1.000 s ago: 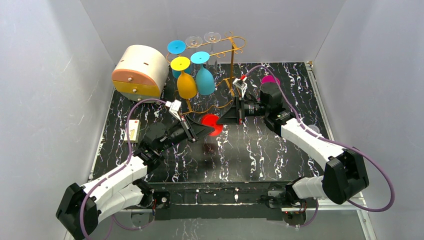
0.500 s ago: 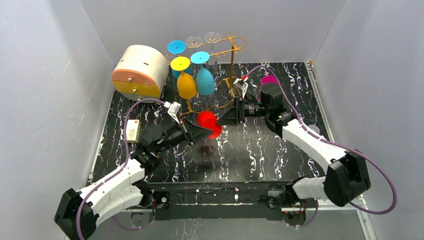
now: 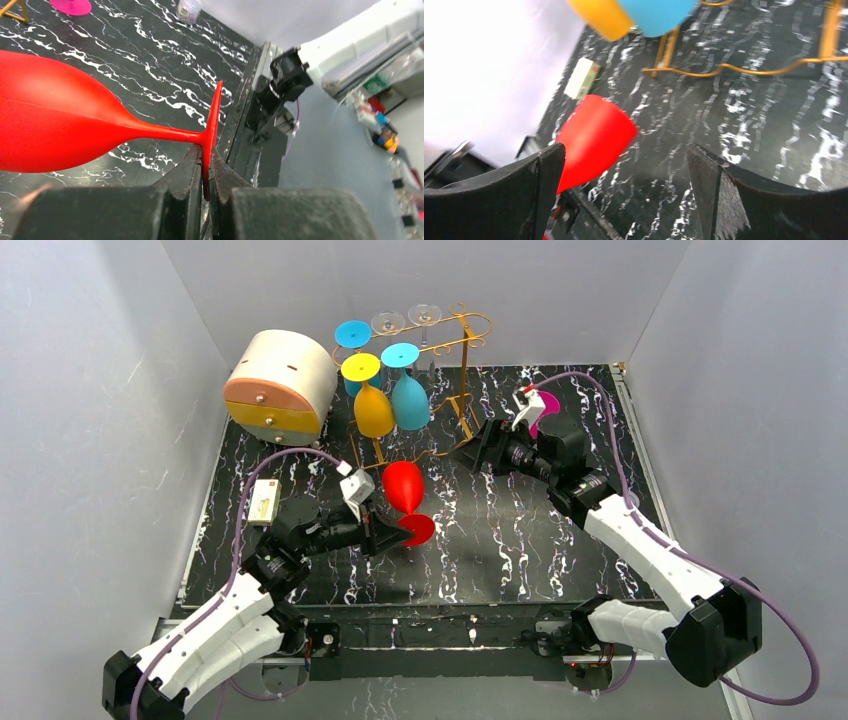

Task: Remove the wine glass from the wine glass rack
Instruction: Place the wine glass at the center of the board.

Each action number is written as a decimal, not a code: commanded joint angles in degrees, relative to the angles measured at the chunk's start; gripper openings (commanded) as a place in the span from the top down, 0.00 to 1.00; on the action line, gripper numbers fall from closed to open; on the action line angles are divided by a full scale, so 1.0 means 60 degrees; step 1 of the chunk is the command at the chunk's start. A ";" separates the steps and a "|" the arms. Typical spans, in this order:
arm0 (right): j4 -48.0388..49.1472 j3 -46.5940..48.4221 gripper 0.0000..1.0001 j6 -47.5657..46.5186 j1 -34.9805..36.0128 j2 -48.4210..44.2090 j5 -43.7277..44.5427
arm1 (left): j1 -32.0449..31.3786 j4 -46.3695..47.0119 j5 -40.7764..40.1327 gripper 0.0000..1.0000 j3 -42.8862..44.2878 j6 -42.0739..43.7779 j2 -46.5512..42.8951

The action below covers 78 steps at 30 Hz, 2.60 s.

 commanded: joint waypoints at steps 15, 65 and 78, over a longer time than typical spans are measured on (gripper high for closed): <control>-0.2152 0.1537 0.01 -0.0136 -0.0113 0.1558 -0.0830 | -0.0043 -0.4185 0.2230 1.00 0.0424 0.7051 -0.1037; 0.0896 0.1265 0.40 0.0946 0.0066 0.3078 -0.9489 | -0.0043 -0.6414 0.3152 1.00 0.1520 0.9454 0.0422; 0.0804 0.1353 0.58 0.1070 0.0119 0.3064 -0.9162 | -0.0041 -0.6994 0.2745 1.00 0.1659 0.9876 0.0583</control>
